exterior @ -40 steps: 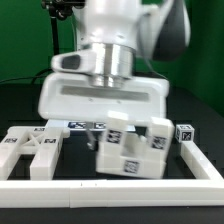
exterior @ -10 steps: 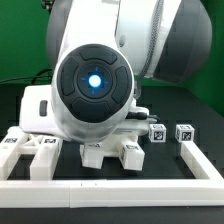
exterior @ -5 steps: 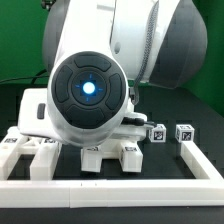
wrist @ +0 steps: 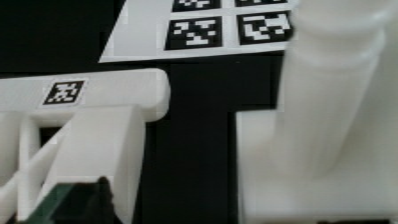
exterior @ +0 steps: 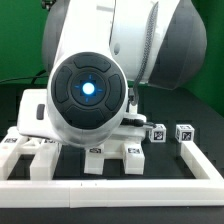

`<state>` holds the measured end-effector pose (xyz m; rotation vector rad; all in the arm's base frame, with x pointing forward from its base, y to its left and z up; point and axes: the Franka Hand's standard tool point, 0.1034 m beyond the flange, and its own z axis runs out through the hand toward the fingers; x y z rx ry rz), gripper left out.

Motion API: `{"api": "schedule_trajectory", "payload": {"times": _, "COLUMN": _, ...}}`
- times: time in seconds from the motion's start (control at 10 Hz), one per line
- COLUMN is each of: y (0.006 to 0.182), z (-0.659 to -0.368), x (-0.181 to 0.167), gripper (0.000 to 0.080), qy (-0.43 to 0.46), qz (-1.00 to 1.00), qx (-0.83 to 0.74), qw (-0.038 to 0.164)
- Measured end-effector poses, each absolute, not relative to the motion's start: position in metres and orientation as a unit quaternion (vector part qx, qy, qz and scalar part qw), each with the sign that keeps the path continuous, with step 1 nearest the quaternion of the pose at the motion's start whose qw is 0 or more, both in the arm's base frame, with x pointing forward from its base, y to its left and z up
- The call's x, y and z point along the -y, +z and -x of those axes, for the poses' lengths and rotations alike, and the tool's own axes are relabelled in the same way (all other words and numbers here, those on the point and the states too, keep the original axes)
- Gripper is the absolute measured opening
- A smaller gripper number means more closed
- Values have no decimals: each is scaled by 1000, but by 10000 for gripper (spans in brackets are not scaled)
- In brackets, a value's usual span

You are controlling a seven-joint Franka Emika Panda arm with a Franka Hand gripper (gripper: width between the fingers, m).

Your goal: Assemble chair

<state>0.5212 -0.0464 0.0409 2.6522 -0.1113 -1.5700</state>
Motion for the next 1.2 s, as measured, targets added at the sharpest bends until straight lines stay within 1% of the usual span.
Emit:
{"api": "schedule_trajectory", "payload": {"times": 0.1, "y": 41, "z": -521, "x": 46, "gripper": 631, "qy": -509, "qz": -860, "qx": 36, "qw": 29}}
{"api": "schedule_trajectory", "payload": {"times": 0.2, "y": 41, "z": -521, "x": 47, "gripper": 631, "qy": -509, "qz": -860, "qx": 36, "qw": 29}}
{"api": "schedule_trajectory", "payload": {"times": 0.3, "y": 41, "z": -521, "x": 47, "gripper": 648, "qy": -509, "qz": -860, "qx": 36, "qw": 29}}
{"api": "schedule_trajectory", "payload": {"times": 0.8, "y": 41, "z": -521, "x": 47, "gripper": 649, "qy": -508, "qz": -860, "qx": 36, "qw": 29}}
{"api": "schedule_trajectory", "payload": {"times": 0.9, "y": 40, "z": -528, "x": 48, "gripper": 649, "qy": -494, "qz": -868, "qx": 35, "qw": 29}}
{"api": "schedule_trajectory", "payload": {"times": 1.0, "y": 45, "z": -535, "x": 51, "gripper": 649, "qy": -482, "qz": -875, "qx": 36, "qw": 25}}
{"api": "schedule_trajectory", "payload": {"times": 1.2, "y": 53, "z": -561, "x": 56, "gripper": 649, "qy": -409, "qz": -912, "qx": 32, "qw": 25}}
